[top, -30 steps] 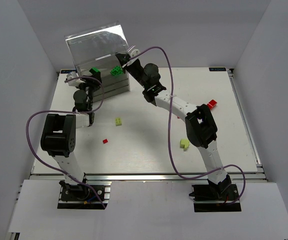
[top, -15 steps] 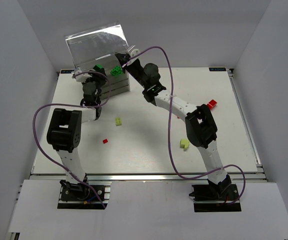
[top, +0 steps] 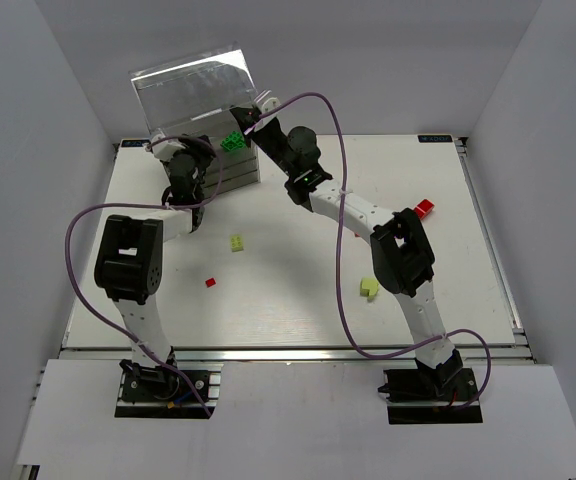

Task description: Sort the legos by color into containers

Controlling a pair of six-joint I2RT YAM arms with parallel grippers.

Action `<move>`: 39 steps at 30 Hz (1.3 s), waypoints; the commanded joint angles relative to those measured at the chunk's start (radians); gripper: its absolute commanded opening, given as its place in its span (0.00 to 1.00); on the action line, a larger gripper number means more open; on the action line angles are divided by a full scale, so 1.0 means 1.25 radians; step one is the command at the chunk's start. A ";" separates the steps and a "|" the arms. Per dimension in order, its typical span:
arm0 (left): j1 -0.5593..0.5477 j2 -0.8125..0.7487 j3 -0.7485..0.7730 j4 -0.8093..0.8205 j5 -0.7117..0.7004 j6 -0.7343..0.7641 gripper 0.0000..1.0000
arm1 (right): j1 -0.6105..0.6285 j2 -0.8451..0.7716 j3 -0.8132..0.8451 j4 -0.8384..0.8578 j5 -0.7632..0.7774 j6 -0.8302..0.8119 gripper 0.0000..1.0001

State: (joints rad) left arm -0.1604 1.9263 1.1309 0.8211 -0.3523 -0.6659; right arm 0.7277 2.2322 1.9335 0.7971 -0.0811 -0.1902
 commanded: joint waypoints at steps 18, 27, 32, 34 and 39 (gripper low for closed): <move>-0.001 -0.254 -0.204 0.024 0.310 -0.024 0.04 | 0.001 -0.048 -0.025 0.045 0.022 0.000 0.00; -0.001 -0.357 -0.428 0.040 0.378 -0.054 0.23 | 0.002 -0.053 -0.052 0.050 0.017 -0.011 0.00; -0.001 -0.349 -0.494 0.079 0.396 -0.067 0.33 | 0.001 -0.058 -0.072 0.052 0.017 -0.018 0.00; -0.001 -0.346 -0.517 0.106 0.403 -0.084 0.33 | -0.002 -0.059 -0.086 0.053 0.017 -0.020 0.00; 0.008 -0.347 -0.570 0.158 0.433 -0.125 0.34 | 0.000 -0.057 -0.106 0.058 0.017 -0.031 0.00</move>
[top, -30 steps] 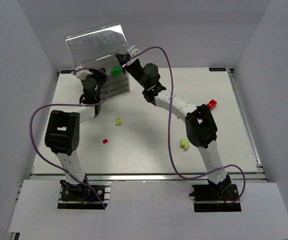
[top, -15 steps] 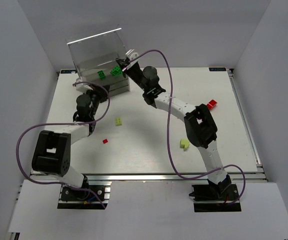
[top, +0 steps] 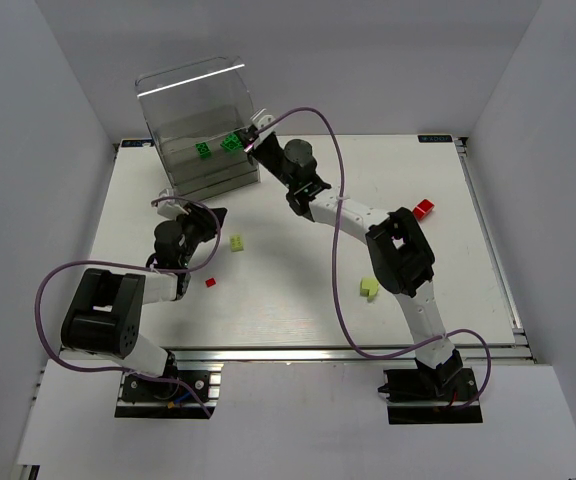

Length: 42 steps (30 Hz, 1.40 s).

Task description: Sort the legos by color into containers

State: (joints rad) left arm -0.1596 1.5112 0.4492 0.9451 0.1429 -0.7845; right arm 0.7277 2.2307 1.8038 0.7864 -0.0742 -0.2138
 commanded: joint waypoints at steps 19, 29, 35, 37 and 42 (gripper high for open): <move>0.015 0.005 -0.045 0.092 -0.036 -0.193 0.49 | -0.007 -0.086 -0.160 0.032 0.014 -0.031 0.21; 0.015 0.028 -0.058 0.154 -0.079 -0.268 0.26 | -0.043 -0.269 -0.289 -0.245 -0.072 -0.030 0.32; 0.005 0.033 -0.006 0.103 -0.077 -0.291 0.31 | -0.080 -0.439 -0.210 -0.762 -0.376 -0.144 0.49; -0.002 0.032 0.001 0.085 -0.079 -0.301 0.43 | -0.100 -0.470 -0.190 -0.968 -0.469 -0.199 0.61; -0.002 0.054 0.016 0.073 -0.101 -0.333 0.51 | -0.176 -0.578 -0.328 -1.138 -0.629 -0.306 0.70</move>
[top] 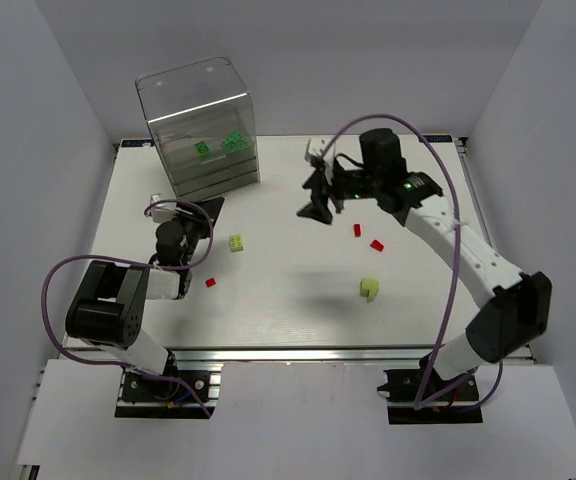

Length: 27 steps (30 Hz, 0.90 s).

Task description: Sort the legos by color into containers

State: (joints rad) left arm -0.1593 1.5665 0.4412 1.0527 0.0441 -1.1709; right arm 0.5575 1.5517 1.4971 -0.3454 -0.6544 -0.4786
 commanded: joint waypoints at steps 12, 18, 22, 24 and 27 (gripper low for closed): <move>-0.003 0.093 0.074 0.035 -0.022 -0.031 0.52 | -0.175 0.095 -0.114 -0.385 -0.392 -0.151 0.44; -0.003 0.122 0.068 0.092 -0.023 -0.030 0.52 | -0.221 -0.009 -0.211 -0.243 -0.360 0.055 0.47; -0.003 0.154 0.080 0.126 -0.051 -0.035 0.53 | -0.224 -0.096 -0.259 -0.124 -0.318 0.219 0.54; -0.003 0.179 0.089 0.146 -0.052 -0.039 0.53 | -0.229 -0.113 -0.336 -0.032 -0.322 0.294 0.58; -0.010 0.194 0.106 0.149 -0.059 -0.040 0.54 | -0.246 -0.103 -0.343 -0.024 -0.304 0.217 0.57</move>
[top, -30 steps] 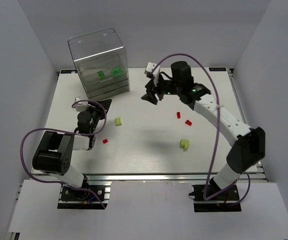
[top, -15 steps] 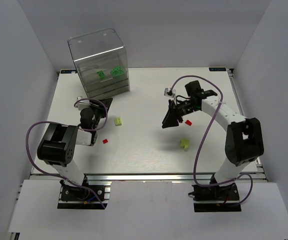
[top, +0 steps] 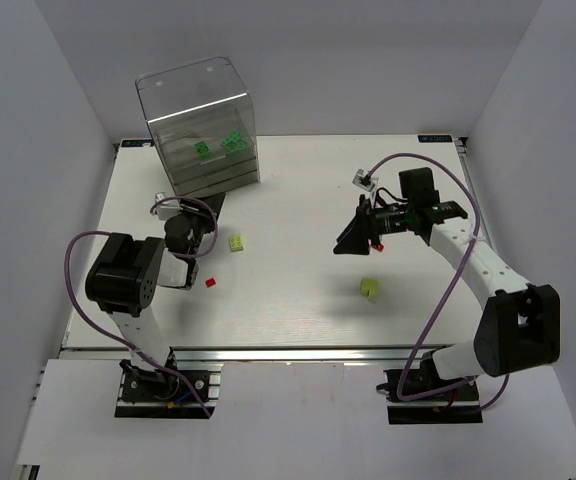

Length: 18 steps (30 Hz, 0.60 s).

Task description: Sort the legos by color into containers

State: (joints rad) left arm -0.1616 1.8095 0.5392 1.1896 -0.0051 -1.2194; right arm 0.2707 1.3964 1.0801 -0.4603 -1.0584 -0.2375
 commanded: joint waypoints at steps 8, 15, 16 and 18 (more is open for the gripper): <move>-0.016 0.037 0.091 0.036 -0.073 0.011 0.54 | -0.037 0.016 -0.039 0.060 0.002 -0.003 0.53; -0.023 0.102 0.156 -0.006 -0.130 -0.015 0.52 | -0.040 -0.032 -0.064 0.086 0.004 0.002 0.53; -0.030 0.116 0.169 -0.015 -0.138 -0.018 0.52 | -0.043 -0.035 -0.066 0.088 0.005 0.003 0.52; -0.030 0.124 0.183 -0.030 -0.143 -0.019 0.51 | -0.043 -0.038 -0.069 0.090 0.001 0.005 0.52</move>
State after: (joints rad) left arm -0.1917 1.9629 0.7326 1.1824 -0.1413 -1.2324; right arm 0.2230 1.3773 1.0012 -0.3882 -1.0462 -0.2348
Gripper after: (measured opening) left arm 0.515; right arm 0.525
